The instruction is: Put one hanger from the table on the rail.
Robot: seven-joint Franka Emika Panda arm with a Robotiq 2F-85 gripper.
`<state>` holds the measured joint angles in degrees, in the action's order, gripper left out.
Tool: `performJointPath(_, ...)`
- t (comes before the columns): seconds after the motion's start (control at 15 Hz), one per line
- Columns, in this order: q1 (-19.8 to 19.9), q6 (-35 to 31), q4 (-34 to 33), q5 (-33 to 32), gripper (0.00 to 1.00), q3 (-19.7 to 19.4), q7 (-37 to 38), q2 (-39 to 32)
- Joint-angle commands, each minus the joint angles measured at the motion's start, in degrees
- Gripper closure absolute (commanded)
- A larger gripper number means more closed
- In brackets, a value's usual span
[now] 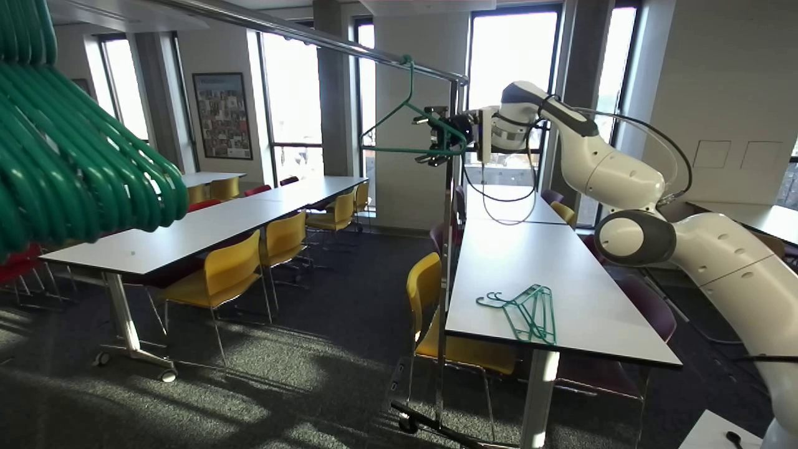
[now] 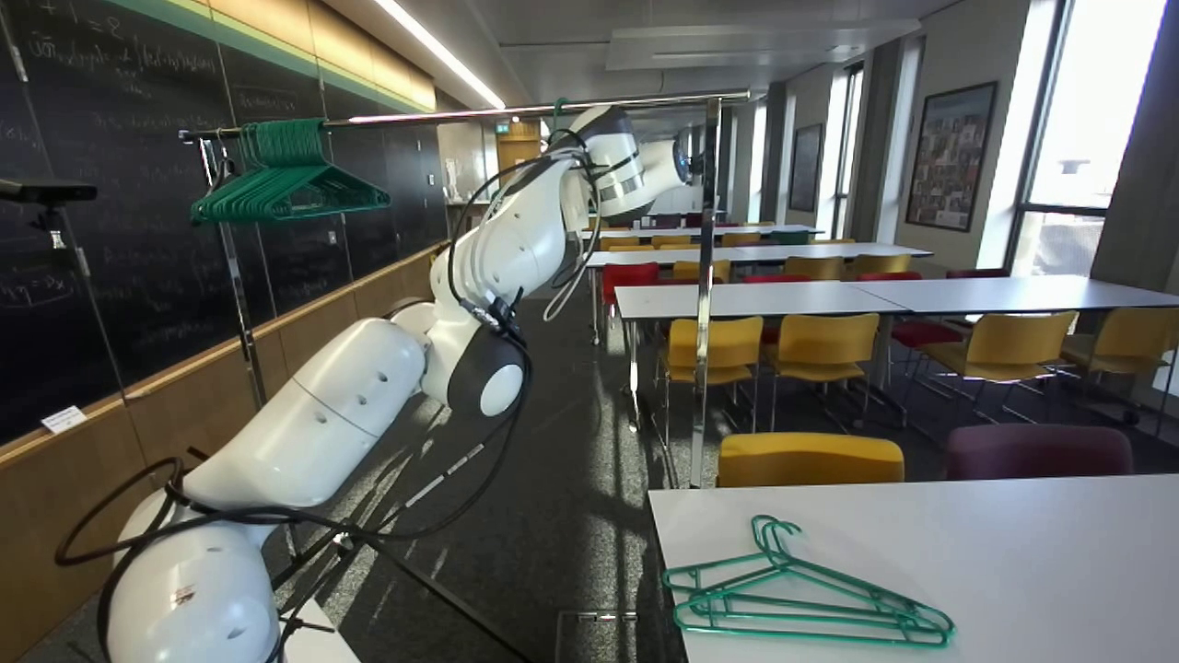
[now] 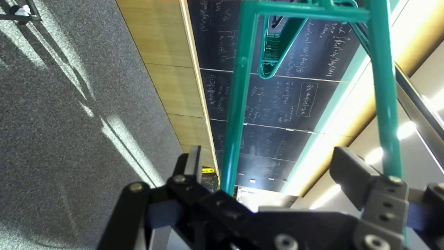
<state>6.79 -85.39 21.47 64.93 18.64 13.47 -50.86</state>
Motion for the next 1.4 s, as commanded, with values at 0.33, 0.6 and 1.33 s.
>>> performJointPath(0.33,0.0,-10.4,0.4,-8.4,0.0,-5.9,0.7,1.0)
performJointPath(0.6,-0.4,-25.0,-0.5,-9.1,0.0,-5.1,0.5,0.2)
performJointPath(1.33,0.2,-13.9,1.8,-34.6,0.0,-9.0,1.3,3.1)
